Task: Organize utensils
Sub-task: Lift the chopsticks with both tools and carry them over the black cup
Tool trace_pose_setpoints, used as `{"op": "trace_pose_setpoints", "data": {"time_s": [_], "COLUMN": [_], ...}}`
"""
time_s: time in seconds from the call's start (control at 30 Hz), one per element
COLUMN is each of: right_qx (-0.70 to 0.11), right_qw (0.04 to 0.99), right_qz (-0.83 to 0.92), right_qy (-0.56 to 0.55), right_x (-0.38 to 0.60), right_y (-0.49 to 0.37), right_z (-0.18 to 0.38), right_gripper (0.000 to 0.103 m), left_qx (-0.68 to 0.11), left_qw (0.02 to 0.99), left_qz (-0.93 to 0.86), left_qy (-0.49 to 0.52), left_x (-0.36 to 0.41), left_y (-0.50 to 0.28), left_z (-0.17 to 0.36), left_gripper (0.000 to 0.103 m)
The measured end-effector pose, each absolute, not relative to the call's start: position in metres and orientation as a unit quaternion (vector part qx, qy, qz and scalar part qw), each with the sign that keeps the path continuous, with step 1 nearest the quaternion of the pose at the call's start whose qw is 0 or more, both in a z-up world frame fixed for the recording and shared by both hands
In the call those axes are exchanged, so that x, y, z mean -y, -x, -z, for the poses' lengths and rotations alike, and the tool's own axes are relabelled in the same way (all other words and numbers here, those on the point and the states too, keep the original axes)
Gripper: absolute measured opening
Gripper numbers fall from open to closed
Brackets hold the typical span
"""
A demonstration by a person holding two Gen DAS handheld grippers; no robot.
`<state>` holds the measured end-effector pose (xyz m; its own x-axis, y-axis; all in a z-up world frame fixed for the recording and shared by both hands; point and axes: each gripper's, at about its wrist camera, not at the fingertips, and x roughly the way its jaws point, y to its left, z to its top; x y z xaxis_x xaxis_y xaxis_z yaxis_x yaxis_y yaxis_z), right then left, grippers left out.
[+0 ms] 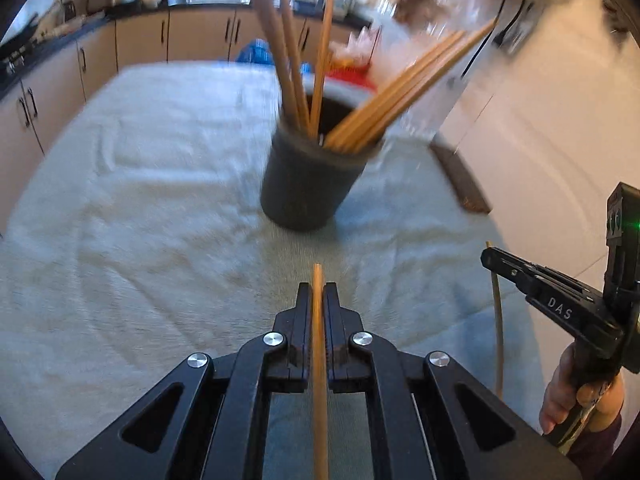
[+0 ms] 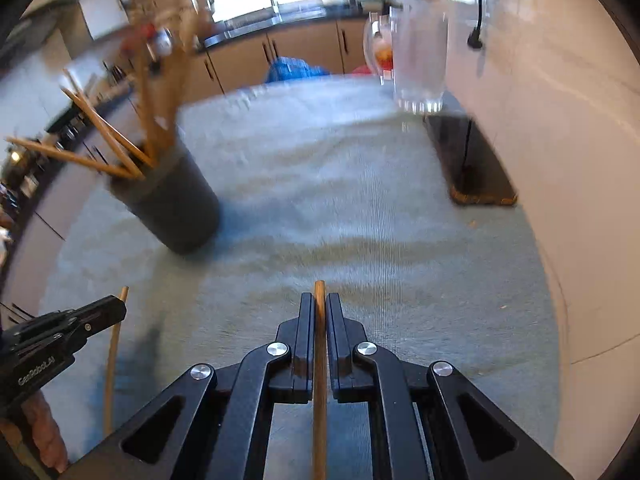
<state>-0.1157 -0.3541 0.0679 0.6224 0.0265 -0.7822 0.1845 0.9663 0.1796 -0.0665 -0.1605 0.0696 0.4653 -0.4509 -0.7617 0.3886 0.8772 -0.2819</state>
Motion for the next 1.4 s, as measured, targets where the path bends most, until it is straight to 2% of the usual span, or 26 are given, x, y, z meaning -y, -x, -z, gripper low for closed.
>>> {"op": "trace_pose_setpoints", "data": {"time_s": [0.2, 0.5, 0.83, 1.4], "right_qx": [-0.354, -0.287, -0.255, -0.242], "right_qw": [0.927, 0.955, 0.965, 0.969], "right_qz": [0.033, 0.030, 0.018, 0.002], "right_qy": [-0.118, -0.075, -0.057, -0.047], "right_x": [0.338, 0.298, 0.281, 0.270], "right_y": [0.168, 0.238, 0.273, 0.257], "right_z": [-0.128, -0.171, -0.191, -0.204], "right_gripper": [0.006, 0.006, 0.006, 0.006], "left_qx": [-0.370, -0.284, -0.250, -0.244], "left_qw": [0.894, 0.926, 0.933, 0.942], "left_qz": [0.250, 0.249, 0.260, 0.229], "left_qy": [0.041, 0.004, 0.004, 0.001], "left_x": [0.134, 0.114, 0.104, 0.097], "left_y": [0.112, 0.185, 0.223, 0.203], "left_z": [-0.126, -0.159, -0.178, -0.196], "left_gripper": [0.005, 0.005, 0.005, 0.005]}}
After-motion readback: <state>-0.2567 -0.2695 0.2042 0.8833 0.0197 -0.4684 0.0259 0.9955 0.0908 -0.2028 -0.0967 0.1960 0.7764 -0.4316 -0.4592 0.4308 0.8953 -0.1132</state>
